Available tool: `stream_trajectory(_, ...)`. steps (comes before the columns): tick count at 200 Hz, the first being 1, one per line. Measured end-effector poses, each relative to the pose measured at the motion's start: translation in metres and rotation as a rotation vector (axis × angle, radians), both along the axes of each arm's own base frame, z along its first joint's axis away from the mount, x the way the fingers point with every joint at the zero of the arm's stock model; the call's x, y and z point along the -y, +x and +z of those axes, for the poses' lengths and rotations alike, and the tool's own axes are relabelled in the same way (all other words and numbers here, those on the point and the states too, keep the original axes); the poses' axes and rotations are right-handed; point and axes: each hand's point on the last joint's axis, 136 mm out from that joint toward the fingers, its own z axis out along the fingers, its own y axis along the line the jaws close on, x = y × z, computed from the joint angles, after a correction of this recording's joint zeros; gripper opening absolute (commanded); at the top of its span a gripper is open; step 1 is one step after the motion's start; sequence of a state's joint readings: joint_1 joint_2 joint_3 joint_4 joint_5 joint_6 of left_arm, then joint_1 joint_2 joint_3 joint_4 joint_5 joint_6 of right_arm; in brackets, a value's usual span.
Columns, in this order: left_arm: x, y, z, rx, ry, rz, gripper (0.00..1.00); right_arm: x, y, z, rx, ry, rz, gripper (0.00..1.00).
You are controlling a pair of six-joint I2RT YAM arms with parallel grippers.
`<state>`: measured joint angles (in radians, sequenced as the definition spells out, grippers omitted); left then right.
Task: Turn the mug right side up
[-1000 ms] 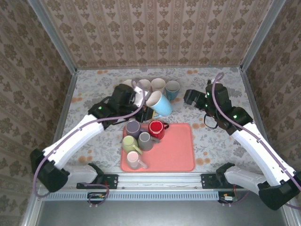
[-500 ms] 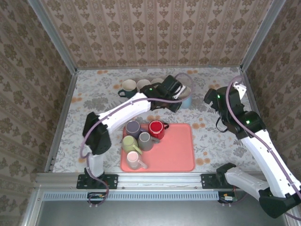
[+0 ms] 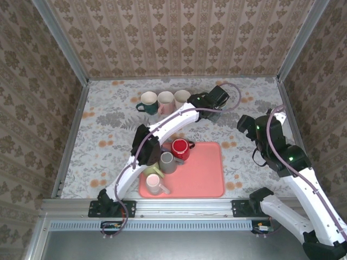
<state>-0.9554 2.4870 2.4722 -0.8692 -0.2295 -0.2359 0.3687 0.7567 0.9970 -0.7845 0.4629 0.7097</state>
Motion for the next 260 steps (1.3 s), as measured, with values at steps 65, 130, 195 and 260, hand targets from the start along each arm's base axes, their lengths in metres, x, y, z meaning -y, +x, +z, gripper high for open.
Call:
stream_trajectory(65, 0.000, 0.010, -0.020, 0.010, 0.036, 0.044, 0.00, -0.004, -0.013, -0.020, -0.016, 0.014, 0.050, 1.00)
stream_trajectory(130, 0.006, 0.015, -0.024, 0.015, 0.019, 0.055, 0.00, -0.008, -0.016, -0.018, 0.000, 0.024, 0.084, 1.00)
stream_trajectory(195, 0.001, 0.025, -0.038, 0.021, 0.032, 0.081, 0.03, -0.012, -0.014, -0.023, 0.003, 0.023, 0.114, 1.00)
stream_trajectory(260, 0.000, 0.032, -0.036, 0.015, -0.003, 0.112, 0.23, -0.013, -0.011, -0.022, 0.016, 0.014, 0.123, 1.00)
